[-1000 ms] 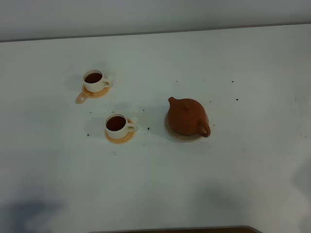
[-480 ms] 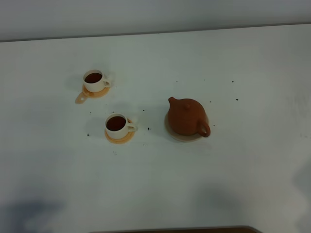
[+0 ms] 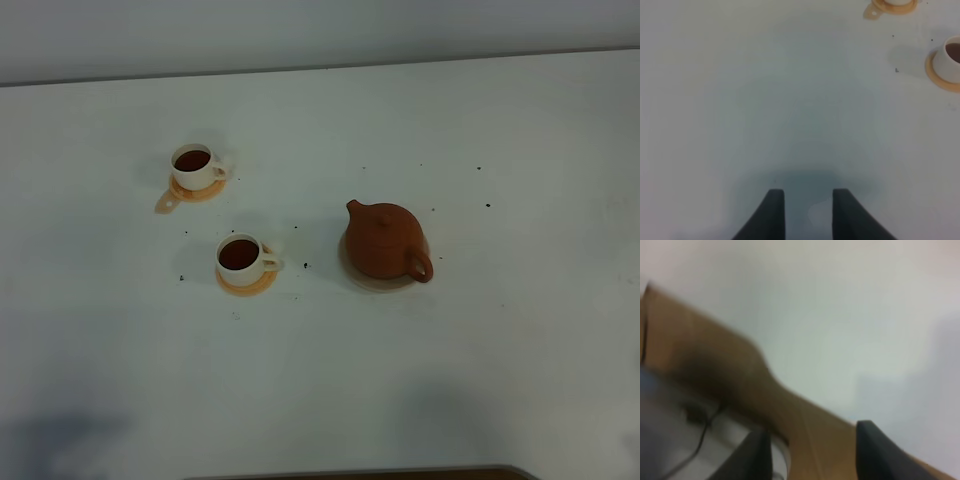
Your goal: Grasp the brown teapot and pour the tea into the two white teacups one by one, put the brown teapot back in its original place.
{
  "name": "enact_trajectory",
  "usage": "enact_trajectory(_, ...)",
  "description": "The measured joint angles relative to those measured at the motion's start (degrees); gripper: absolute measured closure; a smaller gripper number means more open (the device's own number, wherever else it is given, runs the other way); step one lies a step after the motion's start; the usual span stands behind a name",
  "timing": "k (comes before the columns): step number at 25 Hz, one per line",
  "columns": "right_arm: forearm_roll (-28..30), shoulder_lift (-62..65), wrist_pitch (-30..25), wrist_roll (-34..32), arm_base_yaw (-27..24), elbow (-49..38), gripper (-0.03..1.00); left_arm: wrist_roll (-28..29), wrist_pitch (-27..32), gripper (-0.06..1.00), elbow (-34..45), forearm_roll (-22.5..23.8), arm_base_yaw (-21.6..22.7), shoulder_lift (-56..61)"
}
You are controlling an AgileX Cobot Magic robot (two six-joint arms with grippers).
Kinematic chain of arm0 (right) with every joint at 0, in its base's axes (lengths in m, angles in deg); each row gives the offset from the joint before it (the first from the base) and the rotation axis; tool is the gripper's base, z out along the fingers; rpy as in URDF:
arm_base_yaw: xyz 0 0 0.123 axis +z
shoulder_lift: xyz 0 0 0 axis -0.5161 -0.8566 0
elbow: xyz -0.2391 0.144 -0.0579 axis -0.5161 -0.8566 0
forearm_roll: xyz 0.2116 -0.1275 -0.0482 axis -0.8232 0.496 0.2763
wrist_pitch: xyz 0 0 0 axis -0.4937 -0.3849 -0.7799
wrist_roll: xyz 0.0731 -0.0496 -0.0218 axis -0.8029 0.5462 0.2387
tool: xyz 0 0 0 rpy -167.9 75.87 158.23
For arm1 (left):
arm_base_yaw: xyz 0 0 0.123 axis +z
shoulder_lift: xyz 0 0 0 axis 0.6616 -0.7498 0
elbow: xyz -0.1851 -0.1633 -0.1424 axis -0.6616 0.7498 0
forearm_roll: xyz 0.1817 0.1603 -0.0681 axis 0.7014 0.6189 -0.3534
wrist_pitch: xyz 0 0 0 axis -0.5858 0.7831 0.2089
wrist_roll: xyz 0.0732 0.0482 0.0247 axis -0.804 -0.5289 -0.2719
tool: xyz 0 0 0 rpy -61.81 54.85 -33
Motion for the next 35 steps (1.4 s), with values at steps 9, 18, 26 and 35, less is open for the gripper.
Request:
enact_trajectory(9, -0.3, 5.0, 0.0, 0.0, -15.6, 0.0, 0.55, 0.0, 0.0, 0.67, 0.0, 0.0, 0.0, 0.0)
enact_trajectory(18, -0.4, 5.0, 0.0, -0.1, -24.6, 0.0, 0.55, 0.0, 0.0, 0.67, 0.0, 0.0, 0.0, 0.0)
enact_trajectory(26, -0.4, 7.0, 0.0, -0.1, -29.4, 0.0, 0.55, 0.0, 0.0, 0.67, 0.0, 0.0, 0.0, 0.0)
enact_trajectory(35, -0.4, 15.6, 0.0, -0.1, -29.7, 0.0, 0.55, 0.0, 0.0, 0.67, 0.0, 0.0, 0.0, 0.0)
